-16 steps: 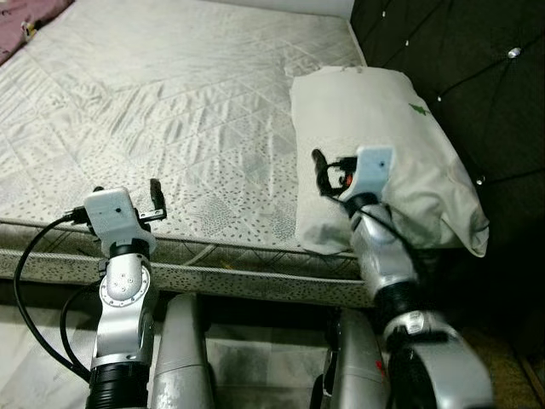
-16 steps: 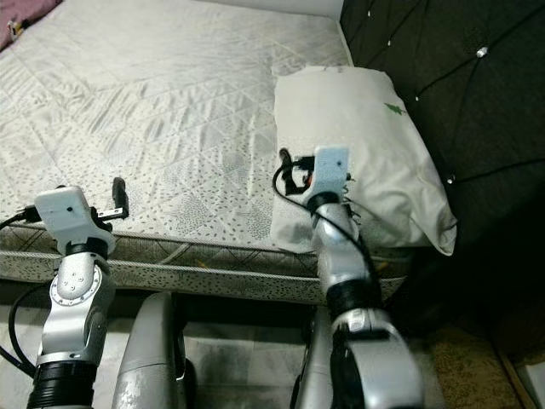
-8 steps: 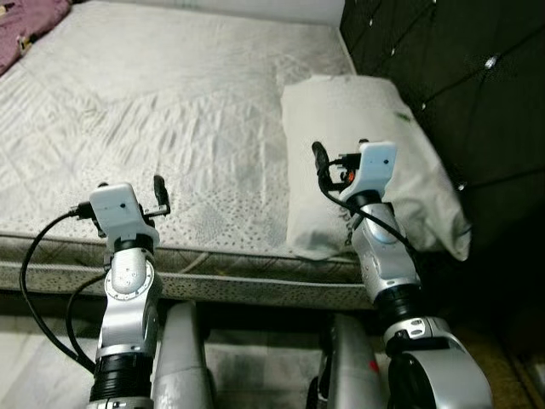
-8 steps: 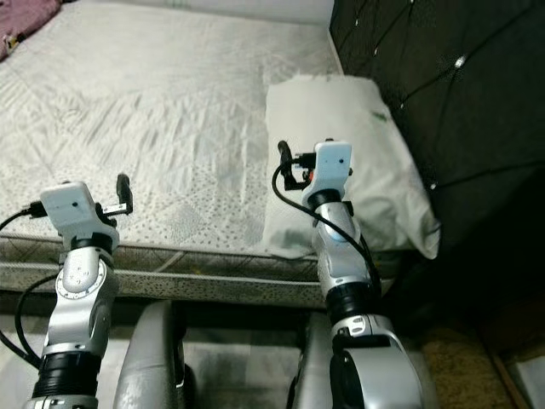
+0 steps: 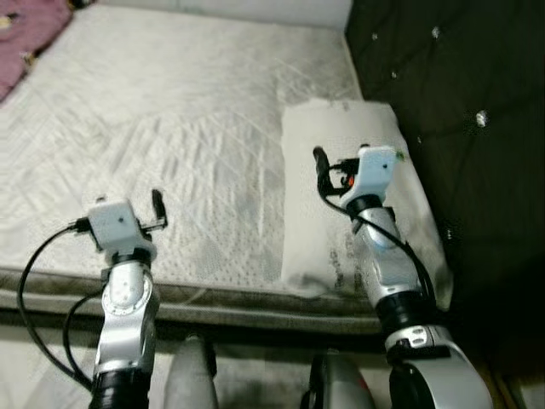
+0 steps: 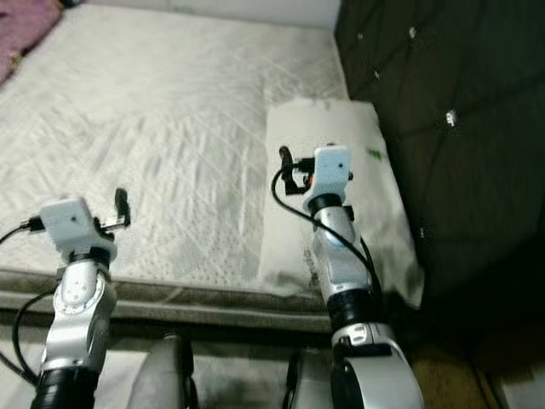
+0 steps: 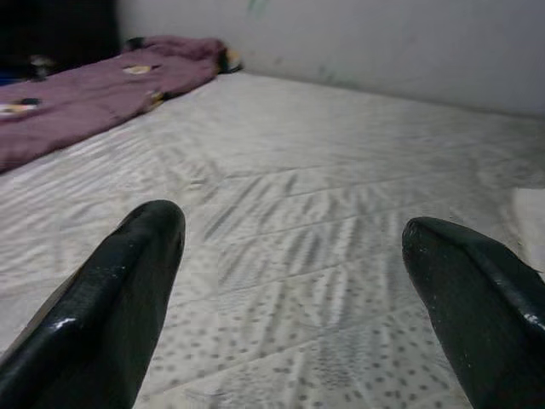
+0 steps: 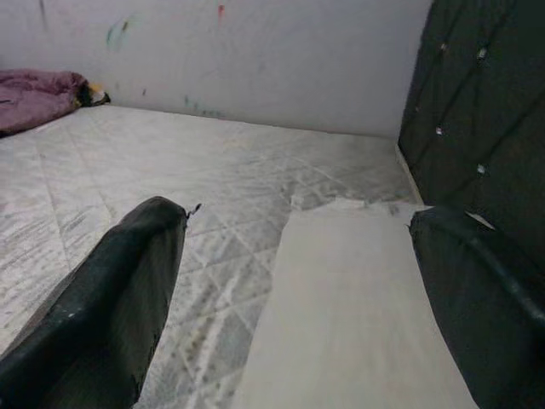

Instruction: Clean up the room

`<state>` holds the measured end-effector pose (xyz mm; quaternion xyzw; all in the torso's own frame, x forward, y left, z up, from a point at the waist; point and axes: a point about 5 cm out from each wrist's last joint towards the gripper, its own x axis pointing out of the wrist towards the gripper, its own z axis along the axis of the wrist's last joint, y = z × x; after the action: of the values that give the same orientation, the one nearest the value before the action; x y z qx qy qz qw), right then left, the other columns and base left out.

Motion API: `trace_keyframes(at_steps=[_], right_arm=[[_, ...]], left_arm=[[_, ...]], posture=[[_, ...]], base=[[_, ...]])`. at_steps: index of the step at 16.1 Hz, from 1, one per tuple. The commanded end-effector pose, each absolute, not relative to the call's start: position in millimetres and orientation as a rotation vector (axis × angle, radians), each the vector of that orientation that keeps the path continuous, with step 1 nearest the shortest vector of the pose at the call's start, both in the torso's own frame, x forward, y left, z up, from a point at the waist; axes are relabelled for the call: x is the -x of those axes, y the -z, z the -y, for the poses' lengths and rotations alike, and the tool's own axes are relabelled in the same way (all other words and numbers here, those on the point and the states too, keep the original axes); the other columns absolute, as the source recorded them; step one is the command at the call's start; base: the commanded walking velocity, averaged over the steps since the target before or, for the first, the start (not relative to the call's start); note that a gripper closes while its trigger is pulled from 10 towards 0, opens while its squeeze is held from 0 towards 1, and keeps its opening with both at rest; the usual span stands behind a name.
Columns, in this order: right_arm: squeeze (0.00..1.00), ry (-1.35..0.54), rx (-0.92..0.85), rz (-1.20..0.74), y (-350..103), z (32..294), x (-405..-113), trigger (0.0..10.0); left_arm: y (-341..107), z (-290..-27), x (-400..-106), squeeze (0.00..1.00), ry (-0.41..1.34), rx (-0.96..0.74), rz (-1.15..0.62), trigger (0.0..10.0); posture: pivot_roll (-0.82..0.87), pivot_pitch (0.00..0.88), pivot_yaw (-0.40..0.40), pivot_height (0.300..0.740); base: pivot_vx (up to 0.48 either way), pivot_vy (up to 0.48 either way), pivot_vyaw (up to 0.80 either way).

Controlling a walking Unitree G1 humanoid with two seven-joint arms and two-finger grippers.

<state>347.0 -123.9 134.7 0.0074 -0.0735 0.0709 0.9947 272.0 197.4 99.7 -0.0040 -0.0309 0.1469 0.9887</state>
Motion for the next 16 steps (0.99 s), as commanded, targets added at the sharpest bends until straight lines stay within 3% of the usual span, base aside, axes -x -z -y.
trace_keyframes(at_steps=[1,5,16], right_arm=[[0.0,-0.164,-0.014,0.141,-133.1,124.1,-343.1,10.0],[0.0,-0.156,-0.006,0.155,-134.9,123.6,-341.4,10.0],[0.0,-0.128,0.01,0.135,-137.1,127.1,-348.4,10.0]], left_arm=[[-101.1,-194.9,-269.4,0.0,-0.286,0.007,0.061,10.0],[-102.1,-190.2,-276.4,0.0,-0.254,0.005,0.059,10.0],[-102.3,-185.0,-282.3,0.0,-0.259,0.018,0.046,10.0]], posture=[[0.02,0.0,-0.04,0.7],[0.01,0.0,-0.036,0.738],[0.0,0.0,-0.051,0.74]], base=[[0.0,0.0,0.0],[0.0,0.0,0.0],[0.0,0.0,0.0]])
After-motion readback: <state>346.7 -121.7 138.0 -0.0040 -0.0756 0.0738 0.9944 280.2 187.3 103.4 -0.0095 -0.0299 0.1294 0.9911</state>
